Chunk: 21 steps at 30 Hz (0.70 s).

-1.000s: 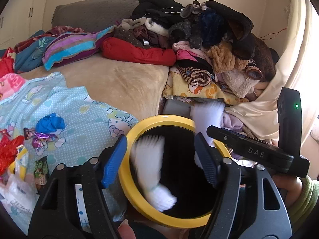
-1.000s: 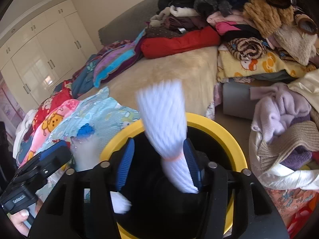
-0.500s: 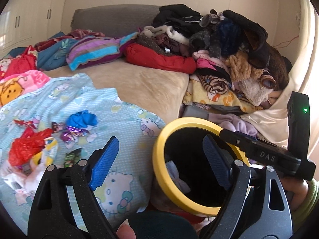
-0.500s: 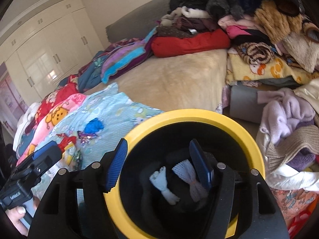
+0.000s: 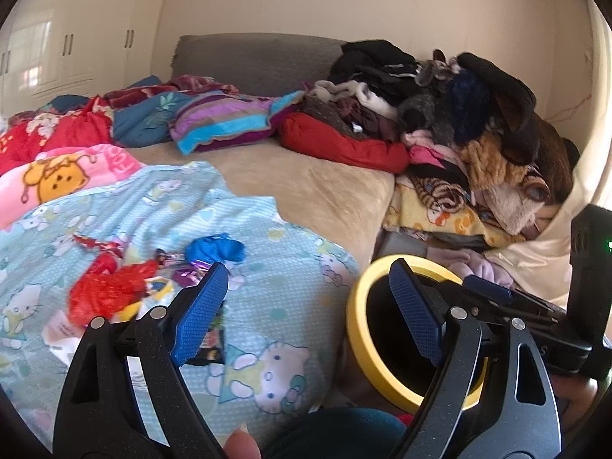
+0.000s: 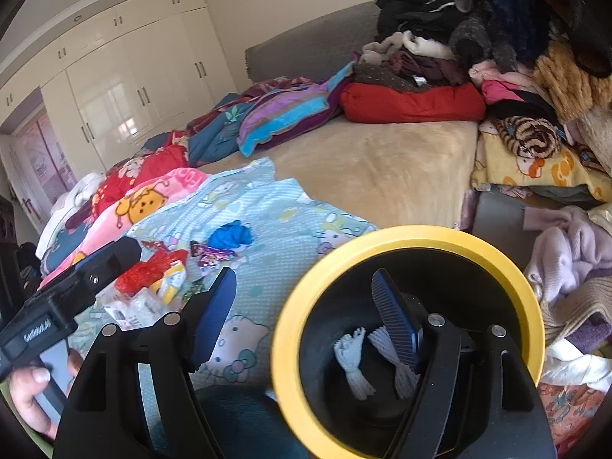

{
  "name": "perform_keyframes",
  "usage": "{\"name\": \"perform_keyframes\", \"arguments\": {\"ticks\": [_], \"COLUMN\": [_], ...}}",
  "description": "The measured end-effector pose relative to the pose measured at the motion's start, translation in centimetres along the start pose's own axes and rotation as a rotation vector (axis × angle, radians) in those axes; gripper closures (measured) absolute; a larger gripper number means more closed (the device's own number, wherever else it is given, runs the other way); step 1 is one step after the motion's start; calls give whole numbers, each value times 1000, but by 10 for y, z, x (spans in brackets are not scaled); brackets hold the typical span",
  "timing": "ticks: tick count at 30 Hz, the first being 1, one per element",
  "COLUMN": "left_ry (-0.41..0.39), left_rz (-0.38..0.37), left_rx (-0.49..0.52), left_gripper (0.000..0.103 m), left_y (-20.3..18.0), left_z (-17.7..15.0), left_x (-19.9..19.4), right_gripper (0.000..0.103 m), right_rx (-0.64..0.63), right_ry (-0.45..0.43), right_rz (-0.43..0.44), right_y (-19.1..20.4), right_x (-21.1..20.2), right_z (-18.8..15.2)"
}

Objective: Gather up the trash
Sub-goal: 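Grasp the red plastic bag with the left gripper while the right gripper grasps the clear plastic bag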

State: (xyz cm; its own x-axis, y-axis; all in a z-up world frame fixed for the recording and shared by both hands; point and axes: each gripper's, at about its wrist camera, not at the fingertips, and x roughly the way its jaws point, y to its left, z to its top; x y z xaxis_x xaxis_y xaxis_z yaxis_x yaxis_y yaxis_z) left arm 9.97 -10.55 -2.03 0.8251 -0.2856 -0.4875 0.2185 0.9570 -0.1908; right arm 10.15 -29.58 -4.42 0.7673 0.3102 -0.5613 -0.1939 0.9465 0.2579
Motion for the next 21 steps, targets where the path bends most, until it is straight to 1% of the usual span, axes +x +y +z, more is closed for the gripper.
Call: {"name": "perform_keyframes", "arguments": {"ticks": [11,19,20,21], "left_ry": [-47,-71,-73,-75], "left_rz": [82,121,126,130], "left_rx": [-66,-115,-120,-127], "left_gripper": [25,24,21,10], "left_y": [42,71,75,78], "left_z": [8,10,10,10], "left_x": [-19,-30,-32,-33], "right_gripper": [29,24,23,22], "right_rx": [-57,-114,-120,-128], "right_ry": [8,13,13,13], "right_rz": [60,109,114,120], "right_y": [39,73,77,82], "right_x": [8,15,16,17], "right_z": [-2,-3,-3,-2]}}
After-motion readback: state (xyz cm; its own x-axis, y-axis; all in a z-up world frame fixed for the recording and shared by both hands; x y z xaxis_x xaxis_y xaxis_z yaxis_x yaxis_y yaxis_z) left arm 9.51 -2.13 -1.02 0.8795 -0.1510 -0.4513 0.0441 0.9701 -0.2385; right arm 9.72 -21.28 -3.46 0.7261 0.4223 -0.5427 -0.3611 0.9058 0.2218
